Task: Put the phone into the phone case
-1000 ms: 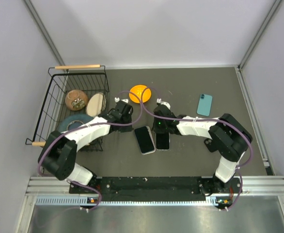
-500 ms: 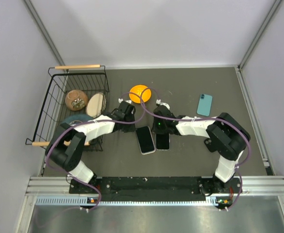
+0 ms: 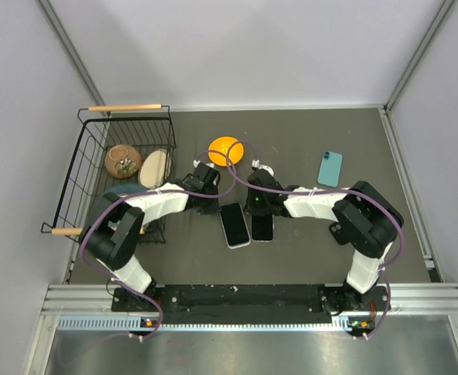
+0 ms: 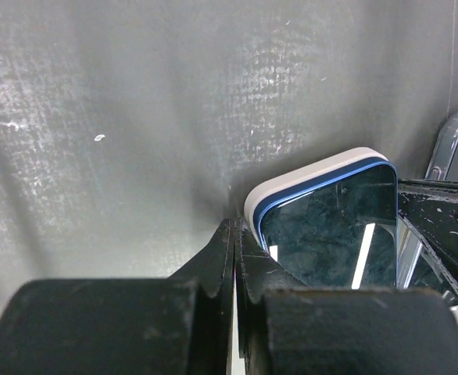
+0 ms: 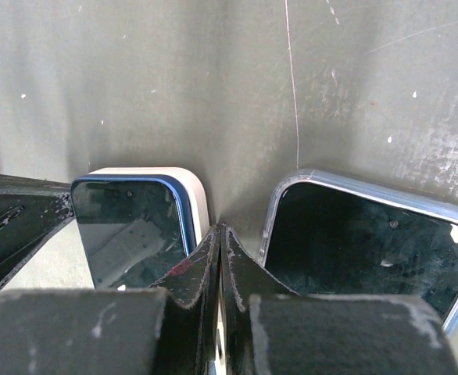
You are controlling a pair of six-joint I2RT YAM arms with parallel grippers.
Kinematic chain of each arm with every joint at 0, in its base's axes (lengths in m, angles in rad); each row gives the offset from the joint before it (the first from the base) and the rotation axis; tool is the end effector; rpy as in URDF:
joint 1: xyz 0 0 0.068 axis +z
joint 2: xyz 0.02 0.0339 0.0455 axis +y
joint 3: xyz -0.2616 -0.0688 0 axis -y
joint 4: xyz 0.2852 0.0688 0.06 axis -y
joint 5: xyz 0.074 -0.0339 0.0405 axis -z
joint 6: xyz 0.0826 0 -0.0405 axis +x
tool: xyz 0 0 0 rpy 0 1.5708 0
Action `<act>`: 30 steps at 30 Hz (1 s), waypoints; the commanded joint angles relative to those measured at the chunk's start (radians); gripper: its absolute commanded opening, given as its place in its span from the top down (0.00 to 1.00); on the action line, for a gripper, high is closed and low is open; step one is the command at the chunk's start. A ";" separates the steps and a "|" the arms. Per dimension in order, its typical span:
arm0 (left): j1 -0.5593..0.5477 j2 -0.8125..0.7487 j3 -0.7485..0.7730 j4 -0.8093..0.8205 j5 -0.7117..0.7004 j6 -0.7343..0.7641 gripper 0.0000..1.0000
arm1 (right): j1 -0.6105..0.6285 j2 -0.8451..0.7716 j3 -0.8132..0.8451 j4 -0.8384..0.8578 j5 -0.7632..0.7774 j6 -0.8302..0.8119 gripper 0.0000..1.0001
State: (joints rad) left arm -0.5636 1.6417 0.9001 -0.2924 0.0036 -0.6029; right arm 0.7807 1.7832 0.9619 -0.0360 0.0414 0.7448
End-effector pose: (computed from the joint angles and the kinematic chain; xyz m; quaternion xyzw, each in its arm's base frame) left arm 0.3121 -0.1976 0.0915 -0.0185 0.9640 -0.1475 0.2204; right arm 0.2978 0.2902 0.0830 -0.0096 0.9368 0.2272 0.2658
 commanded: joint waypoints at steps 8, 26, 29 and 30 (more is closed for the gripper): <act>-0.002 -0.166 0.033 -0.117 -0.062 -0.001 0.64 | -0.018 -0.111 -0.022 -0.025 -0.038 -0.018 0.91; -0.009 -0.106 -0.072 0.015 0.095 -0.020 0.55 | -0.023 -0.024 -0.083 0.080 -0.276 -0.076 0.77; -0.010 -0.091 -0.072 0.015 0.093 -0.017 0.55 | -0.024 -0.013 -0.088 0.076 -0.276 -0.070 0.78; -0.010 -0.088 -0.072 0.015 0.093 -0.017 0.55 | -0.024 -0.013 -0.086 0.073 -0.270 -0.070 0.78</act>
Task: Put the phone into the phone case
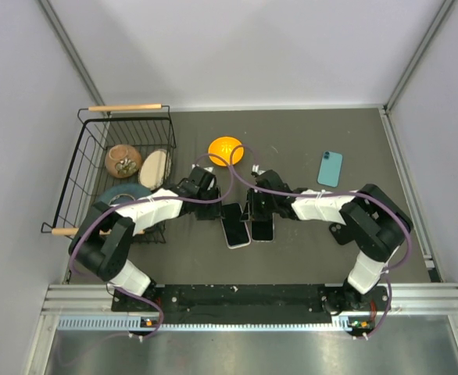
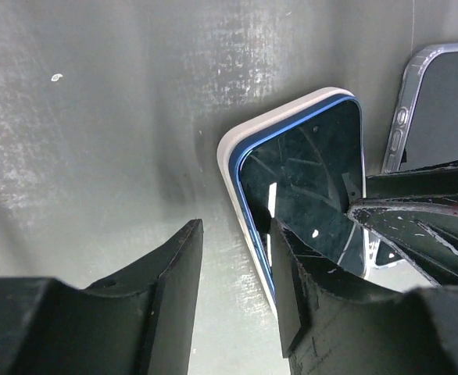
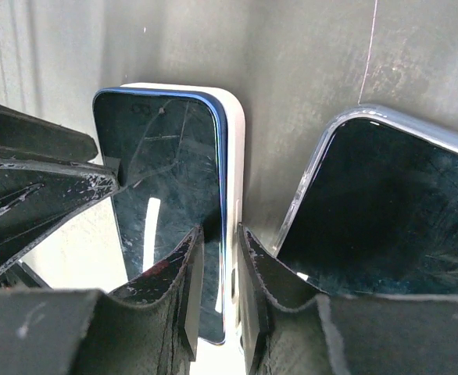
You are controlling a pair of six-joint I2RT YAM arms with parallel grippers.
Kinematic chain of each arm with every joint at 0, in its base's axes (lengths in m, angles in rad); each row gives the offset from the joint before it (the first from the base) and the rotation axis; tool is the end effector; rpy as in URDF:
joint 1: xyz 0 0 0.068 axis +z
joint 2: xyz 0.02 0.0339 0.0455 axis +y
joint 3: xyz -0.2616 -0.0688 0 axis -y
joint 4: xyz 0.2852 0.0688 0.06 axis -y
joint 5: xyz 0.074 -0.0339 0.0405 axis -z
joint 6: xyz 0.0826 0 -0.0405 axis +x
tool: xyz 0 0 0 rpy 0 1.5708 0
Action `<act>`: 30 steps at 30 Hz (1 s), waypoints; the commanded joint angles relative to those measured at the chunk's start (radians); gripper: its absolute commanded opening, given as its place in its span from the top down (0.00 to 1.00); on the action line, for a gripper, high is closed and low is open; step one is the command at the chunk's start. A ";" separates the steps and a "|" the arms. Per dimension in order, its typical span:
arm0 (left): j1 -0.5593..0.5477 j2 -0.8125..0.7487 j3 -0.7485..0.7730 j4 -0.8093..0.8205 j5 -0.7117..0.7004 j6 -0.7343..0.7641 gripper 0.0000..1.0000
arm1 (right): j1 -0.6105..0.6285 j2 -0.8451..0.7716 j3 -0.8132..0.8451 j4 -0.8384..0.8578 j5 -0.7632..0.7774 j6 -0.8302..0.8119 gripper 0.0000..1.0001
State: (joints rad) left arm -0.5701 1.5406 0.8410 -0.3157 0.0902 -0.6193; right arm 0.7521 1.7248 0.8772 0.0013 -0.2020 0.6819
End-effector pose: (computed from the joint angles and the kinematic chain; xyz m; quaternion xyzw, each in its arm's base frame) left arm 0.2918 -0.1959 0.1045 -0.0113 0.9607 -0.1894 0.2026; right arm 0.2782 0.2830 0.0819 -0.0684 0.9285 0.3028 0.2038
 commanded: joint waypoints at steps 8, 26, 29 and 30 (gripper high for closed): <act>-0.016 0.055 -0.013 0.072 0.045 0.001 0.64 | 0.004 0.022 -0.027 0.084 -0.072 -0.004 0.70; -0.017 0.079 -0.062 0.107 0.166 -0.045 0.85 | -0.028 0.051 -0.043 0.406 -0.356 0.168 0.55; -0.017 0.073 -0.071 0.118 0.187 -0.054 0.85 | -0.036 0.053 -0.056 0.457 -0.382 0.197 0.55; -0.016 0.070 -0.072 0.122 0.204 -0.057 0.85 | -0.039 0.056 -0.060 0.488 -0.395 0.214 0.55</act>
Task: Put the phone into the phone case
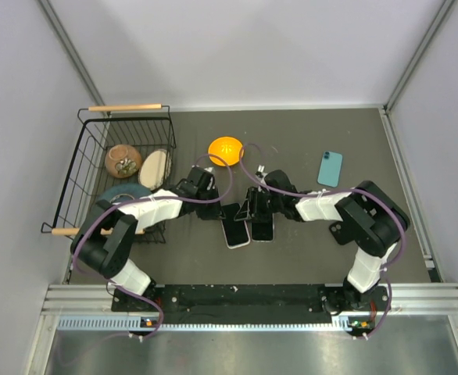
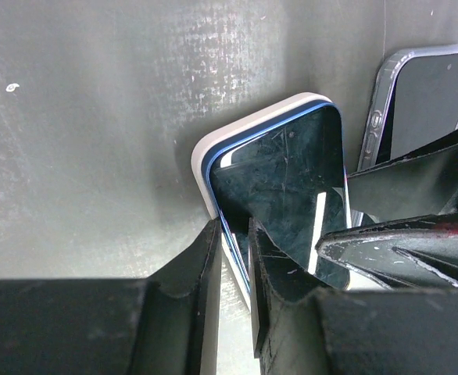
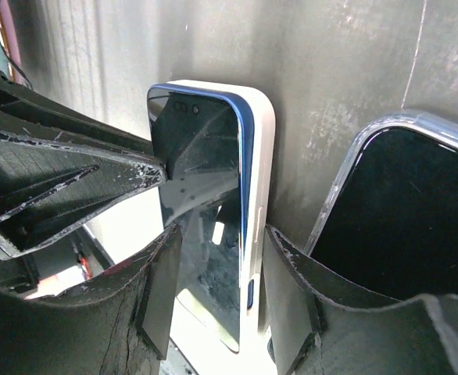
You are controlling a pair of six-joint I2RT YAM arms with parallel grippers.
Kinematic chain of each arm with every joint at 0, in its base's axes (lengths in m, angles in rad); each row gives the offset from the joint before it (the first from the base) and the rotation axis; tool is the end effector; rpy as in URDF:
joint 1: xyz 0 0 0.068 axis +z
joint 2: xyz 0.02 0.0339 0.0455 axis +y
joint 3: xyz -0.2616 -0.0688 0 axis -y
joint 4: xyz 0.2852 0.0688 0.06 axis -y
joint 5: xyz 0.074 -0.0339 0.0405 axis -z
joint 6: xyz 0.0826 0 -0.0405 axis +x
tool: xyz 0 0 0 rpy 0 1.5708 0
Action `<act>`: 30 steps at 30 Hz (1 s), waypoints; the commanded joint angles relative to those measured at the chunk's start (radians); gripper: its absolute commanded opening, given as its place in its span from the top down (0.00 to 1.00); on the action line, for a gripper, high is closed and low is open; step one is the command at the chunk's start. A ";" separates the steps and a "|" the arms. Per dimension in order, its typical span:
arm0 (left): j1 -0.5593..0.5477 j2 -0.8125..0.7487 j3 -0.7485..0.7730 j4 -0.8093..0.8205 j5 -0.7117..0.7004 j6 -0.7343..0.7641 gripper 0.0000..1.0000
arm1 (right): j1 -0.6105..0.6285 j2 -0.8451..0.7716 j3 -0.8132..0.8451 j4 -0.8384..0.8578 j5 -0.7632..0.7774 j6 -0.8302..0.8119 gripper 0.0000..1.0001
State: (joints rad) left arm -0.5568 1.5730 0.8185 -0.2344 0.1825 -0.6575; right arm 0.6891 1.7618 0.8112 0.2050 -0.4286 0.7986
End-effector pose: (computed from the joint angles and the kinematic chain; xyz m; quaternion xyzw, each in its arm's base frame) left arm 0.2933 -0.2002 0.0938 -0.0219 0.9541 -0.2347 0.1848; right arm 0.2821 0.2769 0.0720 -0.0362 0.8985 0.4087 0.1564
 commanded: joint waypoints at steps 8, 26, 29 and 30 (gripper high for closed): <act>-0.031 0.007 -0.068 0.075 0.170 -0.048 0.85 | 0.018 0.036 -0.017 0.373 -0.194 0.152 0.57; -0.031 -0.079 -0.033 0.058 0.224 -0.057 0.80 | -0.008 0.021 -0.021 0.332 -0.173 0.111 1.00; -0.029 -0.129 -0.001 0.032 0.232 -0.042 0.58 | -0.046 -0.022 -0.056 0.339 -0.193 0.106 1.00; -0.029 -0.142 0.023 0.006 0.230 -0.034 0.52 | -0.063 -0.034 -0.064 0.346 -0.202 0.103 1.00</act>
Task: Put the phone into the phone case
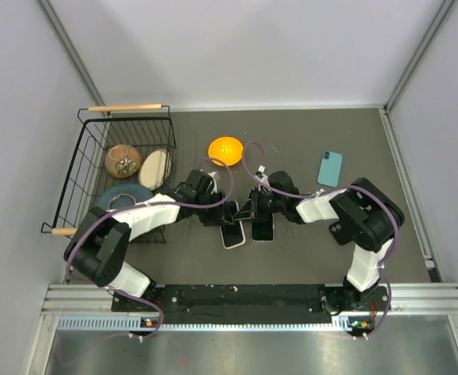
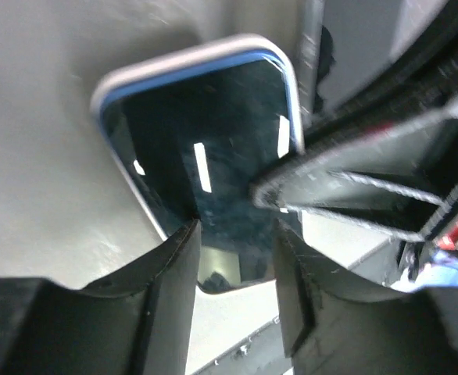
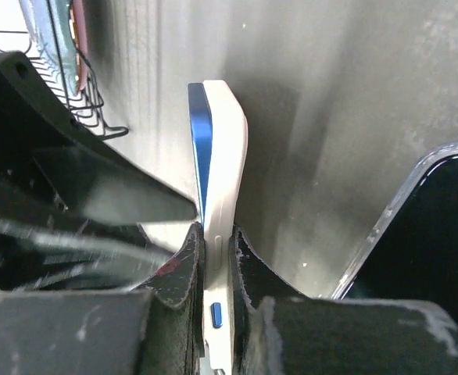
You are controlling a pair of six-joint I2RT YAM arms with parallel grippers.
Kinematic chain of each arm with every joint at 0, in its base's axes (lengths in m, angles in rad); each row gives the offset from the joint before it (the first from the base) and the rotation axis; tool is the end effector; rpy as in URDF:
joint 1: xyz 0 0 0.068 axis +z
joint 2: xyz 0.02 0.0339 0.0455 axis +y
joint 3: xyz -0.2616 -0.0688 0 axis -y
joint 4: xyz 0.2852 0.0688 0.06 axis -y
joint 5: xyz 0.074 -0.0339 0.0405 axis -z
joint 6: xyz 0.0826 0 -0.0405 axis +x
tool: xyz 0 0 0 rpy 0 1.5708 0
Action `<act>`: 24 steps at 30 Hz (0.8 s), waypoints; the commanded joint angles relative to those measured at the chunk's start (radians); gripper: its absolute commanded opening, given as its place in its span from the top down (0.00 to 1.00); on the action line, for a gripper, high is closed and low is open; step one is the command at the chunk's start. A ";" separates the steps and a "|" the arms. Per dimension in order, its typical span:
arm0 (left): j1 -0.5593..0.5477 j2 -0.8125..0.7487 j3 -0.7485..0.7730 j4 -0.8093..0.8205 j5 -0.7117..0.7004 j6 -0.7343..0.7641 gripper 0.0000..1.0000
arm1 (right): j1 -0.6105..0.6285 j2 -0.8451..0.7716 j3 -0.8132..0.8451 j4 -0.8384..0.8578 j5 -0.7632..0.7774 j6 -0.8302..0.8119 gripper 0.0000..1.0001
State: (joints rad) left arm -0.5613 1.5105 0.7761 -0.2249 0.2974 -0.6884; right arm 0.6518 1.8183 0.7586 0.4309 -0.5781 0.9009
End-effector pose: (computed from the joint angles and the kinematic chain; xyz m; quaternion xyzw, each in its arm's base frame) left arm 0.2783 -0.2036 0.1028 -0.0154 0.9440 -0.2887 0.1588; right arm 0.2840 0.2735 0.0635 -0.0222 0.8636 0.4860 0.1323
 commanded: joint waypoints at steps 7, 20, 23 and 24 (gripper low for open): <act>-0.025 -0.236 0.172 -0.115 0.054 0.070 0.30 | -0.131 -0.263 -0.117 0.129 -0.124 -0.030 1.00; -0.008 -0.452 0.167 0.002 0.183 0.126 0.28 | -0.225 -0.714 -0.182 0.061 -0.334 -0.106 1.00; -0.005 -0.466 0.128 0.085 0.262 0.076 0.29 | -0.225 -0.772 -0.211 0.132 -0.370 -0.047 1.00; -0.006 -0.469 0.117 0.151 0.279 0.050 0.30 | -0.225 -0.786 -0.219 0.178 -0.377 -0.031 1.00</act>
State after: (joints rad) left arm -0.5709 1.0748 0.9340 -0.2695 0.4603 -0.5823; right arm 0.4282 1.0981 0.5632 0.4534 -0.8661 0.8074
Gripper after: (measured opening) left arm 0.709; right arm 0.059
